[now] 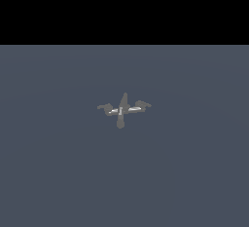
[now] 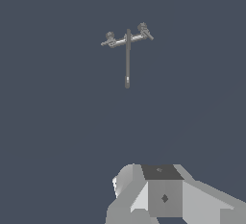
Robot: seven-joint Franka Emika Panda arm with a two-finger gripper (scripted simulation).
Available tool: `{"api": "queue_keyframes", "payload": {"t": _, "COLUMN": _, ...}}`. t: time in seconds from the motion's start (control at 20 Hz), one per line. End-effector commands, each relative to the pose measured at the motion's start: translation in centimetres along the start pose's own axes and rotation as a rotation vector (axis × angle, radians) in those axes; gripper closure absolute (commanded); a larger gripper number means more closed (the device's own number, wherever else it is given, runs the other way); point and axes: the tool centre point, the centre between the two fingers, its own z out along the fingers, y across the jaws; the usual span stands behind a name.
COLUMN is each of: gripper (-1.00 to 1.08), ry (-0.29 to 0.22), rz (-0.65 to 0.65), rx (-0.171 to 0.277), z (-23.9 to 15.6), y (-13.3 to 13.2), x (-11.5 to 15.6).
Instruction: Turn on the faucet by rotating a designated handle.
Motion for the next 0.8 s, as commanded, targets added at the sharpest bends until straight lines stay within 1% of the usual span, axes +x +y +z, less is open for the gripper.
{"api": "queue_keyframes", "payload": {"t": 0.0, "gripper": 1.08, "ry": 0.0, "rz": 0.0, "rx": 0.0, "z": 0.0, "y": 0.0, "x": 0.0}}
{"api": "queue_keyframes", "payload": {"t": 0.4, "gripper": 1.08, "ry": 0.0, "rz": 0.033, "rx": -0.001, "z": 1.2, "y": -0.8, "x": 0.6}}
{"api": "queue_keyframes", "payload": {"t": 0.75, "gripper": 1.08, "ry": 0.0, "rz": 0.116, "rx": -0.003, "z": 4.4, "y": -2.7, "x": 2.1}}
